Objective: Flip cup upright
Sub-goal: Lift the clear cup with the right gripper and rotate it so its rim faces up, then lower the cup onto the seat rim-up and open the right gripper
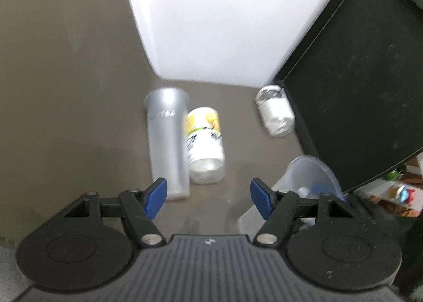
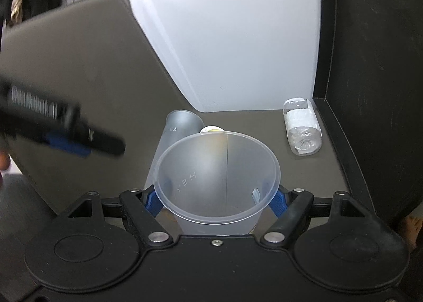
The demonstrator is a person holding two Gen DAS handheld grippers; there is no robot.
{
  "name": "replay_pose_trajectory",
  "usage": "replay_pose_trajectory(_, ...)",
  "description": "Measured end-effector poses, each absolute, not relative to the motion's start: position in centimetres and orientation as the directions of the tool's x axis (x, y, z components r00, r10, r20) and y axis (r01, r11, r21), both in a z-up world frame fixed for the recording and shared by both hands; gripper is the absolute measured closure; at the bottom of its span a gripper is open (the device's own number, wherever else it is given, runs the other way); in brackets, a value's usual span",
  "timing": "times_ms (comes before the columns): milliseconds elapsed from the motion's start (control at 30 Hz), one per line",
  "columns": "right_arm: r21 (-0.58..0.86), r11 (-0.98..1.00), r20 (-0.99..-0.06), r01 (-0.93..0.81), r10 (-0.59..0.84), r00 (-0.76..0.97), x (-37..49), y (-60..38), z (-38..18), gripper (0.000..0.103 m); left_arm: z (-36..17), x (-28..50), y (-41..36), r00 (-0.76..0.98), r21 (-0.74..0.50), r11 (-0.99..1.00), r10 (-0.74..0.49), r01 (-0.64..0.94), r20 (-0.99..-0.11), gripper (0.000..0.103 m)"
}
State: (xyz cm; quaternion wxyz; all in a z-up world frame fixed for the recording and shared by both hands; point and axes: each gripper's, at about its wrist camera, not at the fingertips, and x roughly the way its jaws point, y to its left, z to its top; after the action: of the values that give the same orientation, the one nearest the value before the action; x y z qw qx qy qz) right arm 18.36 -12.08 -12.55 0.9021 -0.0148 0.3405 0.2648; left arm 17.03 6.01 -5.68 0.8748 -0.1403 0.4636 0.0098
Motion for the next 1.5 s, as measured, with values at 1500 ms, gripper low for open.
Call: replay_pose_trajectory(1500,0.164,0.878,-0.778,-0.449,0.395,0.489,15.3,-13.6,-12.0,0.0,-5.8,14.6,2.5,0.569,-0.253,0.96,-0.144,-0.117,-0.81,0.023)
